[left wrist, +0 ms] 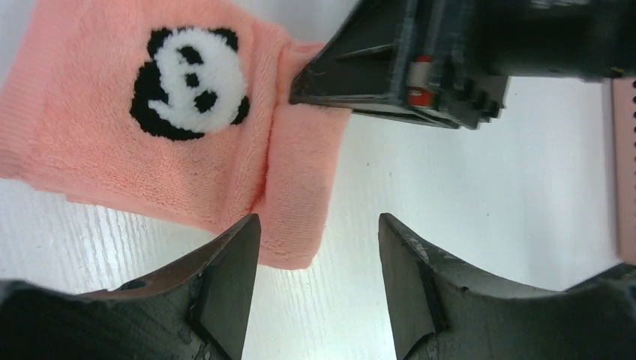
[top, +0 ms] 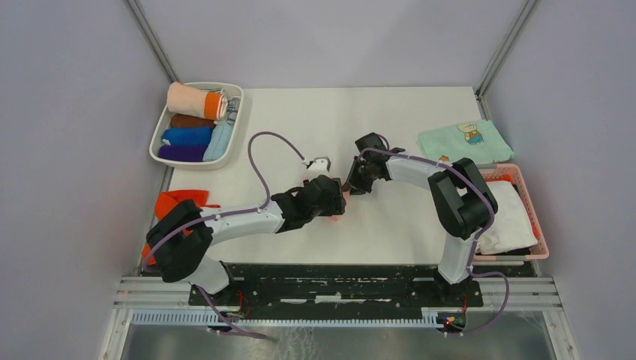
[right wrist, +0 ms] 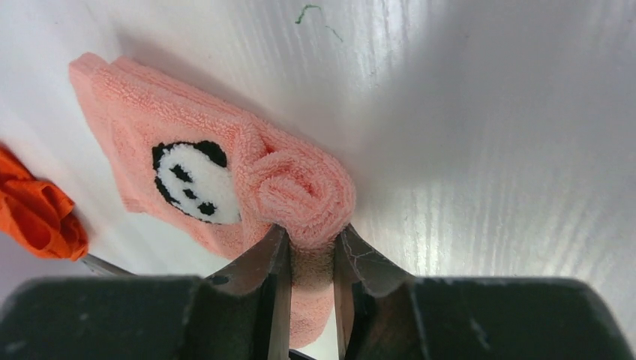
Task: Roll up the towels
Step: Roll the towel at the center of the board.
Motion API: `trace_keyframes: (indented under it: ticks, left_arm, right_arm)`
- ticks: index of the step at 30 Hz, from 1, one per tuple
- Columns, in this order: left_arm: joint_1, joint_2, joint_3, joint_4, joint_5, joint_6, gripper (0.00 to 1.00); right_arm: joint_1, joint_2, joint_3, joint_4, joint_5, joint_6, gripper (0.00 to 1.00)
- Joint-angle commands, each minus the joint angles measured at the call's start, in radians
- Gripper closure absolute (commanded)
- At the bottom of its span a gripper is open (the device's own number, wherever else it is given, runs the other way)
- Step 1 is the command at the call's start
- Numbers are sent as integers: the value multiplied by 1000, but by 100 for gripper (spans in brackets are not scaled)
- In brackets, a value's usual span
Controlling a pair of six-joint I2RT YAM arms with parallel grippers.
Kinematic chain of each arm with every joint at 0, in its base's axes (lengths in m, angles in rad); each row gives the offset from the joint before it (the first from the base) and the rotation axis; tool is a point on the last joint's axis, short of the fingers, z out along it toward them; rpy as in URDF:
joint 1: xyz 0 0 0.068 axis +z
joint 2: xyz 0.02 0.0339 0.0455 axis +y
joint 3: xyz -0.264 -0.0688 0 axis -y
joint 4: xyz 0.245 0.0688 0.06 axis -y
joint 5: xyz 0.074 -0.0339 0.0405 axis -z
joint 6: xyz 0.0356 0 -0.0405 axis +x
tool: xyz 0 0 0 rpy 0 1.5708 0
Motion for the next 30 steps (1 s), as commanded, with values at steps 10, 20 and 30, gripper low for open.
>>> trace_keyframes:
  ticks: [10,20,30]
  left_arm:
    - [-337,277,328,-194,-705,409,34]
    - [-345,417,348,-117,-720,502,35]
    - [-343,493,376,-159,-707,487,57]
  right_arm:
    - [16,-7,56,-190,102,21,80]
    - [15,-3,61,-188,77,28,80]
    - [16,-2,60,-177,58,27,80]
